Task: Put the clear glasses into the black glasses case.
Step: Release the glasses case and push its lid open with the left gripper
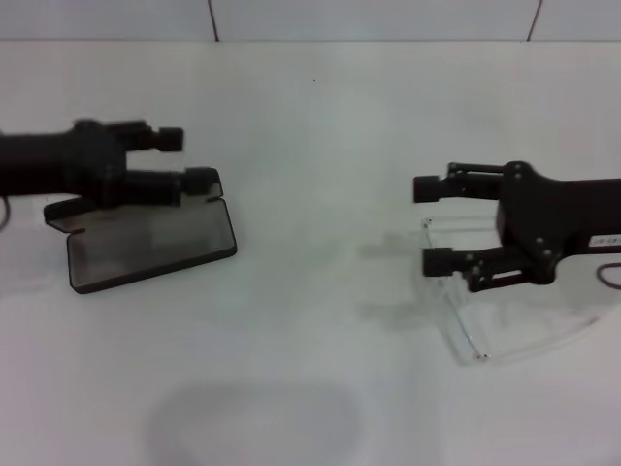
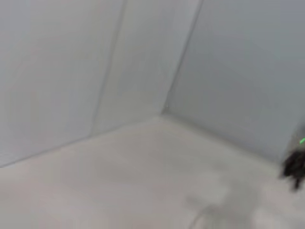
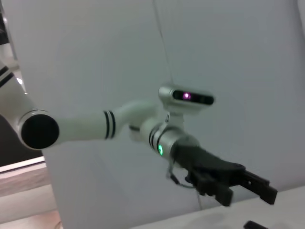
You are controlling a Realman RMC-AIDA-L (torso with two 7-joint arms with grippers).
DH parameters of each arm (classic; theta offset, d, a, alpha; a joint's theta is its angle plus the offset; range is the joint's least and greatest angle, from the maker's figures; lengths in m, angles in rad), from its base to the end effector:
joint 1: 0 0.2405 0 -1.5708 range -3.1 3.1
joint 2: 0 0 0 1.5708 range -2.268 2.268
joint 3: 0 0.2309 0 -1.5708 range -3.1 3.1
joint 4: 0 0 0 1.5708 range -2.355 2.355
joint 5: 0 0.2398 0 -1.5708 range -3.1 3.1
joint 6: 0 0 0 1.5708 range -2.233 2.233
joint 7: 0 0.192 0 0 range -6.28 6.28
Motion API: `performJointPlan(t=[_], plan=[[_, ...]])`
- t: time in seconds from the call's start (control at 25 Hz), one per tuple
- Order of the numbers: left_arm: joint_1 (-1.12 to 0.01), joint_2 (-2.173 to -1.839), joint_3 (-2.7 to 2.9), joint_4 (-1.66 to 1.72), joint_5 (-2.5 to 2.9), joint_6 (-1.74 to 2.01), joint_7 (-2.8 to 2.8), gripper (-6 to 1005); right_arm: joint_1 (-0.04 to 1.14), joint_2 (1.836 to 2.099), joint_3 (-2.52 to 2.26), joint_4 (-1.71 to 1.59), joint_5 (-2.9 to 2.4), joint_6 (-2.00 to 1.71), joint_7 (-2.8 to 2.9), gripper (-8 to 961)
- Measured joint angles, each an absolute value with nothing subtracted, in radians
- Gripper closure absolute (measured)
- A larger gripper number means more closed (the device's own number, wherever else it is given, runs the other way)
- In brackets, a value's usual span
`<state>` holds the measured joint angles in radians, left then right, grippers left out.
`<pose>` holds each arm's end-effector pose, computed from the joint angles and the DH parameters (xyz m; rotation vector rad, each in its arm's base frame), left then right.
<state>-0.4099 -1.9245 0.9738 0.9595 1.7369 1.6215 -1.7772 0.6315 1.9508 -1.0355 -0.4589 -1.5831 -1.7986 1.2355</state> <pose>-0.2169 0.3636 0.0488 -2.7447 -0.7400 -0.6656 0.1712 0.3339 -0.0200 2.8971 -0.2552 -1.0788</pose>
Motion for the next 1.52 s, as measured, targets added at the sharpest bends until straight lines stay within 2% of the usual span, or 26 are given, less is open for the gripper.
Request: performJointPlan(t=[0.28,0.36,0.48,0.72,1.52], plan=[[-0.464,-2.038,0.995,1.440,2.288,1.588,-2.037,115,0.551,1.916,-0.942,-0.490,-1.581,-1.806,1.241,108],[-0.485,-2.060,1.028,1.516,2.404,1.608,-2.068,188,0.544,1.913,-0.933,-0.490,-1.581,-1.809,1.241,108],[-0.504,-2.067,1.082,1.589,2.482,1.642,-2.127,186,0.531,1.908,-0.917,-0.490,-1.581,-1.812,1.241,108],[-0.533,-2.077,1.222,1.639,2.664,1.652,-2.221,196,0.528,1.915,-0.912,-0.492,-1.586,-1.807,1.240,108],[-0.618,-2.084,1.249,1.406,2.799,1.557,-2.216,254,0.535,1.917,-0.910,-0.493,-1.590,-1.772,1.229,109]])
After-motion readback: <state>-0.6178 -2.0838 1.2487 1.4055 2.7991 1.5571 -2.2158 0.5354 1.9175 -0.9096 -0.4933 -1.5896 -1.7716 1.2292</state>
